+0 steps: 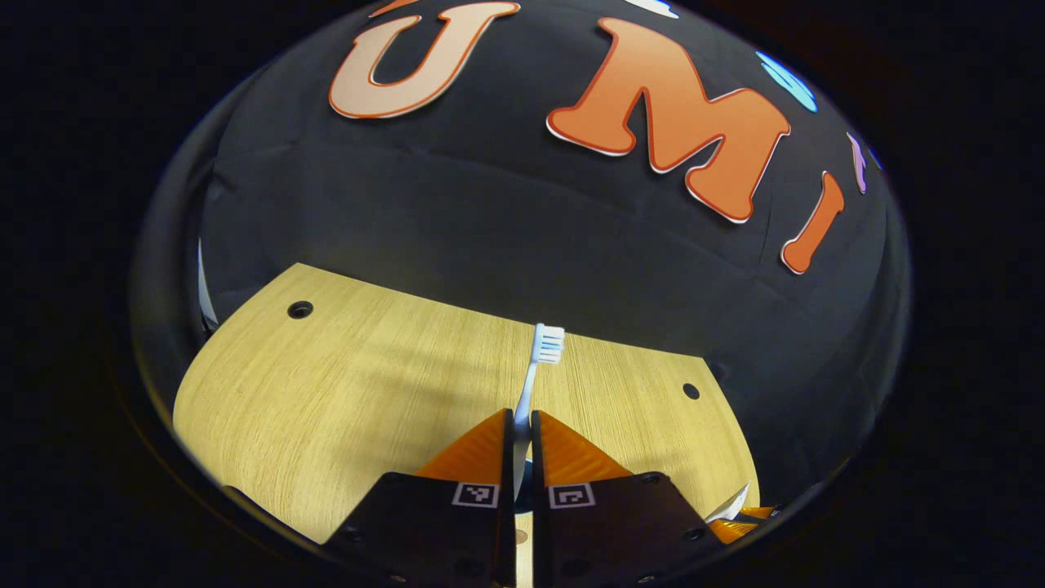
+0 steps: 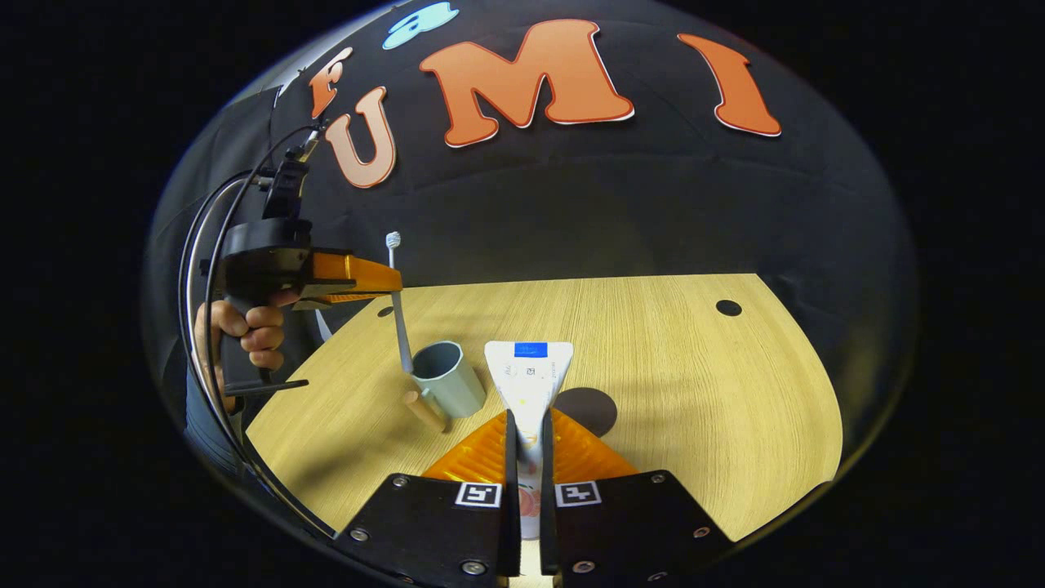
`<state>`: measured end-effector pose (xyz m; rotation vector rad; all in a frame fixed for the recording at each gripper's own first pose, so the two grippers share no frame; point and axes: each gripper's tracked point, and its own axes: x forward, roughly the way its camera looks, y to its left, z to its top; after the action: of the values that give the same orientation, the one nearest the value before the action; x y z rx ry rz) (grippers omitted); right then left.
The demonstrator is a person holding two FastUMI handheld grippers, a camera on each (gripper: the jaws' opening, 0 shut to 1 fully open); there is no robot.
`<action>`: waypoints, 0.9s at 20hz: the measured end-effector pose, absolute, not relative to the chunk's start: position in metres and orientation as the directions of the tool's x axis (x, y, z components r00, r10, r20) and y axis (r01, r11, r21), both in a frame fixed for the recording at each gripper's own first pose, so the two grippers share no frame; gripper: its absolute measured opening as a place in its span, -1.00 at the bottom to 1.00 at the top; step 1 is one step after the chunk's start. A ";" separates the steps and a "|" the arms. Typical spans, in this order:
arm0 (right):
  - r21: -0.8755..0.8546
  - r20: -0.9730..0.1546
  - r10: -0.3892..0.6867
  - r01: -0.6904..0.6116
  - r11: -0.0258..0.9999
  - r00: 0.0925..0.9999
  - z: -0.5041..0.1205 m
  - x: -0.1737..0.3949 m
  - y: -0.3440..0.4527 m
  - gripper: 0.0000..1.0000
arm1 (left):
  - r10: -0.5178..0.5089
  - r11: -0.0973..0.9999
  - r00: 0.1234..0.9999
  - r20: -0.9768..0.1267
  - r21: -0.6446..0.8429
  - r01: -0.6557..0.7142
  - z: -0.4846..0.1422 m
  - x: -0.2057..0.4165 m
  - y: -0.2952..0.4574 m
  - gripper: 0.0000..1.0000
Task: Put the toothbrush and toothpaste on the desktop into the cup, then pick up the cup and place it on the coaster on the desktop.
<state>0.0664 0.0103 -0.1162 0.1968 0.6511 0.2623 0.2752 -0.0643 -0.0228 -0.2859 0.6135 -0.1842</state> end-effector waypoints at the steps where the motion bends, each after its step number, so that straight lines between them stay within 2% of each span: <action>1: 0.262 -0.573 0.301 -0.178 0.949 0.762 -0.117 0.067 0.010 -0.81 | -0.262 0.942 0.795 -0.548 -0.324 0.088 -0.029 0.278 -0.069 -0.85; 11: 0.270 -0.581 0.297 -0.165 0.949 0.758 -0.121 0.076 0.009 -0.81 | -0.303 0.935 0.744 -0.596 -0.338 0.109 -0.058 0.285 -0.083 -0.81; 12: 0.271 -0.580 0.299 -0.167 0.948 0.758 -0.121 0.076 0.009 -0.81 | -0.318 0.931 0.737 -0.597 -0.345 0.122 -0.060 0.284 -0.085 -0.70; 13: 0.269 -0.579 0.299 -0.168 0.948 0.759 -0.122 0.077 0.010 -0.81 | -0.318 0.932 0.732 -0.603 -0.340 0.126 -0.059 0.280 -0.083 -0.68; 14: 0.267 -0.578 0.299 -0.170 0.949 0.760 -0.122 0.077 0.010 -0.81 | -0.310 0.937 0.736 -0.602 -0.326 0.127 -0.061 0.280 -0.080 -0.46; 15: 0.265 -0.576 0.295 -0.168 0.950 0.762 -0.121 0.077 0.009 -0.81 | -0.305 0.940 0.736 -0.604 -0.314 0.132 -0.063 0.279 -0.081 -0.40; 16: 0.263 -0.575 0.297 -0.171 0.949 0.763 -0.120 0.078 0.010 -0.81 | -0.301 0.943 0.734 -0.608 -0.304 0.135 -0.065 0.276 -0.080 -0.23; 17: 0.264 -0.572 0.296 -0.170 0.950 0.765 -0.119 0.078 0.009 -0.81 | -0.304 0.943 0.733 -0.609 -0.301 0.142 -0.065 0.273 -0.077 -0.22; 18: 0.263 -0.568 0.298 -0.173 0.949 0.767 -0.118 0.079 0.010 -0.81 | -0.306 0.943 0.735 -0.605 -0.297 0.148 -0.067 0.272 -0.076 0.04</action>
<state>0.0791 0.0096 -0.1179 0.2008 0.6485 0.2572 0.2723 -0.0763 -0.0668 -0.2358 0.7035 -0.2522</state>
